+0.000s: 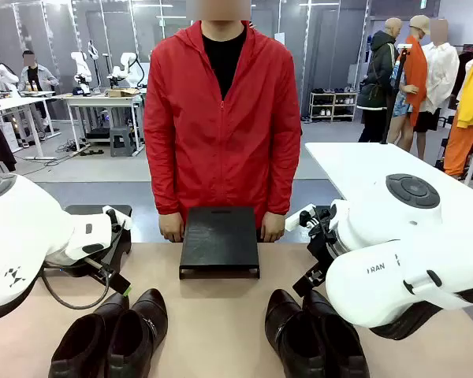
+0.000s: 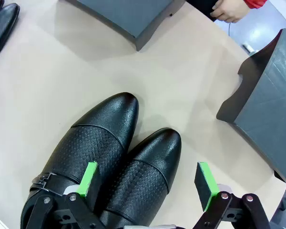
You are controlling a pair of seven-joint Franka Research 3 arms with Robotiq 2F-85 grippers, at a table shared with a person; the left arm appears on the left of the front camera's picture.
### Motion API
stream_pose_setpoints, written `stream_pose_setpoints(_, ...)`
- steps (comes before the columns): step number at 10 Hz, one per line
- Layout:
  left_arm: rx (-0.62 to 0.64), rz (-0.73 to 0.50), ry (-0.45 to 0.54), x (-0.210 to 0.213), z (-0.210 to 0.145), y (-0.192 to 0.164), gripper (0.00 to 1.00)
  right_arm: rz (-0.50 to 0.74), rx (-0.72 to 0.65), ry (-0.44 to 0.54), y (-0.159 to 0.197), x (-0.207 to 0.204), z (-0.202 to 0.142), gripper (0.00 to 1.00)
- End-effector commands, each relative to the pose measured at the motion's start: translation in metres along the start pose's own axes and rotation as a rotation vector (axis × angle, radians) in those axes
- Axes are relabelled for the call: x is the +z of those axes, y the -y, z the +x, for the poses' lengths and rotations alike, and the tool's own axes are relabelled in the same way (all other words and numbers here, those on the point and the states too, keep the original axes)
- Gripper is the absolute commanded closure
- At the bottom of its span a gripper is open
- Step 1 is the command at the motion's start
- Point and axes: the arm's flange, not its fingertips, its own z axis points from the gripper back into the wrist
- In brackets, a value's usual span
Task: Place the shoes on the stand as instructed by the person.
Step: Pick up one pair of Shoes and place it on the Shoes Stand indicated by the person.
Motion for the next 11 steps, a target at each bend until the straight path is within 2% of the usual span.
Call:
stream_pose_setpoints(1, -0.001, 0.000, 0.000, 0.000, 0.000, 0.000, 0.00, 0.000, 0.000, 0.000, 0.000, 0.000, 0.000, 0.00)
stream_pose_setpoints(10, -0.001, 0.000, 0.000, 0.000, 0.000, 0.000, 0.00, 0.000, 0.002, 0.000, 0.000, 0.000, 0.000, 0.00)
stream_pose_setpoints(11, 0.005, -0.012, 0.011, 0.018, 0.014, -0.005, 0.00, 0.017, -0.015, 0.019, 0.002, 0.017, 0.009, 0.00)
